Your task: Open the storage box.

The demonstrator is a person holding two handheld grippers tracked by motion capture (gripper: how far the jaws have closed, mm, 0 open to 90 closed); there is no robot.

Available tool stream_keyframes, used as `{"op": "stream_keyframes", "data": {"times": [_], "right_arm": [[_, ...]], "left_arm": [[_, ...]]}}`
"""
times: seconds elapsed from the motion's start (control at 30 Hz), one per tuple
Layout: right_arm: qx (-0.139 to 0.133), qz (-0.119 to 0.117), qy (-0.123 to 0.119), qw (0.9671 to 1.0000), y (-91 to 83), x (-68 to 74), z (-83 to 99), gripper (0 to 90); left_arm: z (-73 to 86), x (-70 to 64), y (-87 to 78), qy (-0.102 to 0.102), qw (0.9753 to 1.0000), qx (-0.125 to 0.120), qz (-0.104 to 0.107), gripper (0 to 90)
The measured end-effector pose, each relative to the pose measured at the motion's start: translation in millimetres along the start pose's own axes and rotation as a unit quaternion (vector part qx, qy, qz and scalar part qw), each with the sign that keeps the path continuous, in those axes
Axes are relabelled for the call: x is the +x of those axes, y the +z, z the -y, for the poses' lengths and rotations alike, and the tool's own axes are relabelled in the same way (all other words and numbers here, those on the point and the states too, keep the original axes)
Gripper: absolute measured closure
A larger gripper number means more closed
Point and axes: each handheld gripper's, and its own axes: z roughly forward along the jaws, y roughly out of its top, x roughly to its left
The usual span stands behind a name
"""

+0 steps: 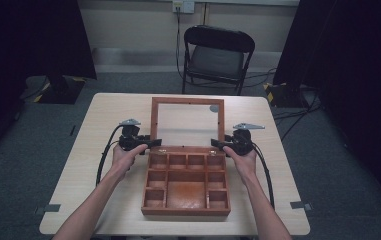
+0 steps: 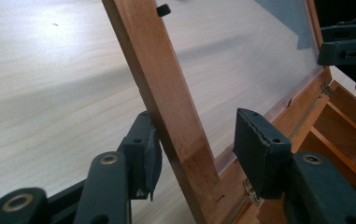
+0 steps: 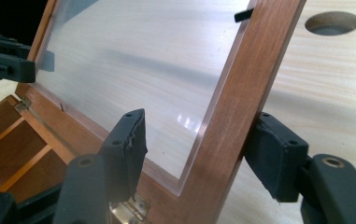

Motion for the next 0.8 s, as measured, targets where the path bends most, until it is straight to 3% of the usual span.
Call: {"op": "stream_keyframes", "data": {"times": [0.33, 0.63, 0.8], "right_arm": [[0.005, 0.002, 0.005, 1.0000, 3.3, -2.9, 2.0, 39.5], [0.006, 0.001, 0.015, 0.9999, 4.0, -5.9, 3.1, 38.2], [0.008, 0.003, 0.019, 0.9998, 4.7, -8.2, 4.4, 37.8]], "left_arm": [[0.5, 3.8, 1.9, -0.010, 0.9999, 0.004, 0.007, 49.9], [0.0, 5.3, 5.9, -0.006, 1.0000, 0.006, -0.003, 45.6], [2.0, 9.5, 6.5, -0.011, 0.9999, 0.002, 0.005, 45.3]]}}
